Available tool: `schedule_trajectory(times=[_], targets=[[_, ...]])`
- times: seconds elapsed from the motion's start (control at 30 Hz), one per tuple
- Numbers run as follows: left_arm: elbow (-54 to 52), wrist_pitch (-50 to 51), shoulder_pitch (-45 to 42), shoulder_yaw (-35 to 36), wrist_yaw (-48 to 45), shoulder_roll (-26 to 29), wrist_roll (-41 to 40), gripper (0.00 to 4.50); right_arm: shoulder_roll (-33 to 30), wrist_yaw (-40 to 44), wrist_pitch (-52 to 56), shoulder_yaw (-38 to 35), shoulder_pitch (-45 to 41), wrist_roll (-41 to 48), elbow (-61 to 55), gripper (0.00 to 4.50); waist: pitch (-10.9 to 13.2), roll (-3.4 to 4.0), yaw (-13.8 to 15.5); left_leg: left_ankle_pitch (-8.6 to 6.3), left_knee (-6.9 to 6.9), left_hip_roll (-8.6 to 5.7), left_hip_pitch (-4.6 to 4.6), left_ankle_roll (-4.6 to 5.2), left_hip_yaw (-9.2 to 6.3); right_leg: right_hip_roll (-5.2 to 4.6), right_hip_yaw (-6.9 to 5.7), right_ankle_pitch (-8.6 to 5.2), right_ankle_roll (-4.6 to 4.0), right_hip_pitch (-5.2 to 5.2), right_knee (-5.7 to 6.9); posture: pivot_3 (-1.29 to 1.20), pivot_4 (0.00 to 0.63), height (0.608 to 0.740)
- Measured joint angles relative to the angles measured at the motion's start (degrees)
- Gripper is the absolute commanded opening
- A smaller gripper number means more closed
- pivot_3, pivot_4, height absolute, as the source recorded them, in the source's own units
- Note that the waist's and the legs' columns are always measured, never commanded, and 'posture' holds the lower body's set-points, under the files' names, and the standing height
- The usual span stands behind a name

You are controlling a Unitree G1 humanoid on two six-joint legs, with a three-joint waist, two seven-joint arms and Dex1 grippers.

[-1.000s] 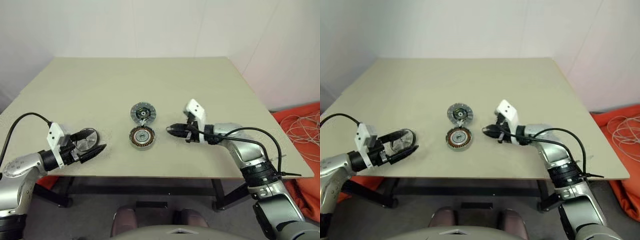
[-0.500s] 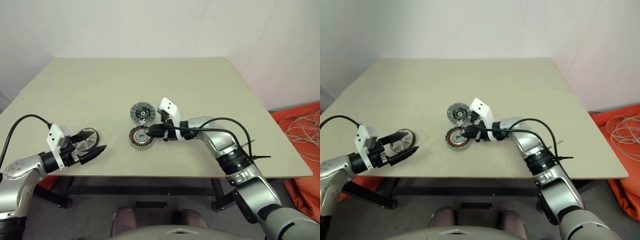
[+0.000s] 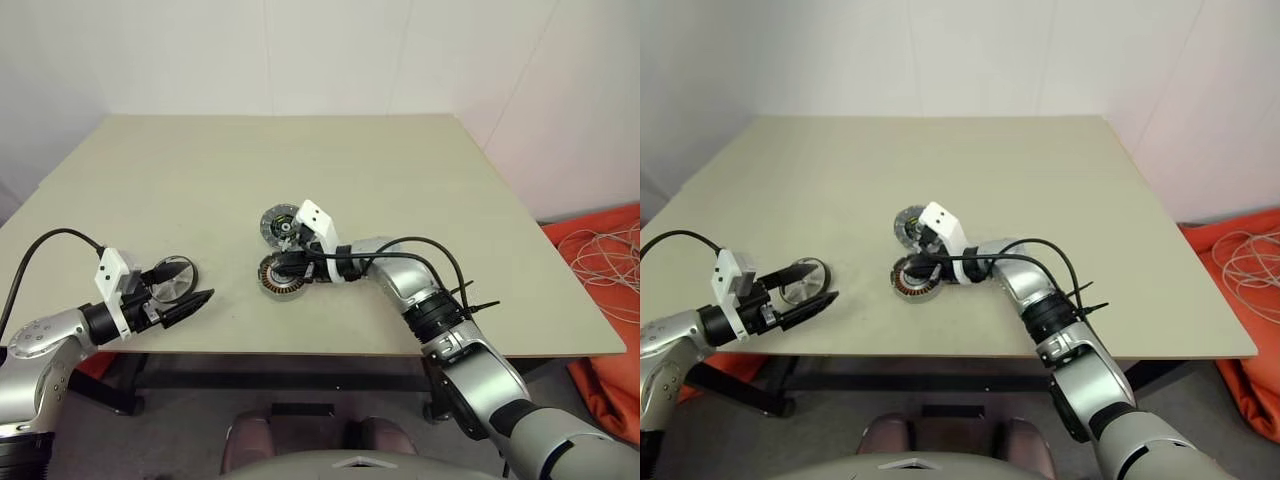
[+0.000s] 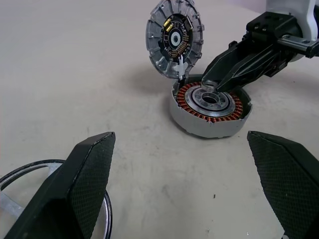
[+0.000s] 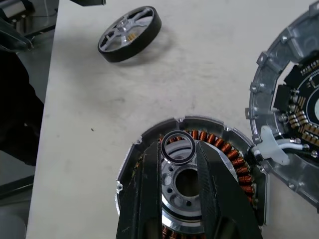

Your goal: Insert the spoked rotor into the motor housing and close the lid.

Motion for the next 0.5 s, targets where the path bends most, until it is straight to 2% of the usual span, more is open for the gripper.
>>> schedule_trajectory(times=[0.5], targets=[[0.0,0.1,0.0,-1.0,0.2,0.0,-0.5,4.50,0.0,0.5,-0.9,0.0,0.0,-1.3,1.9,0.65,0.0,0.00,0.0,0.01,0.00,0.01,0.01,-0.02,0.00,0.01,0.00,0.00,0.00,-0.01,0.02,0.00,0.000,0.740]])
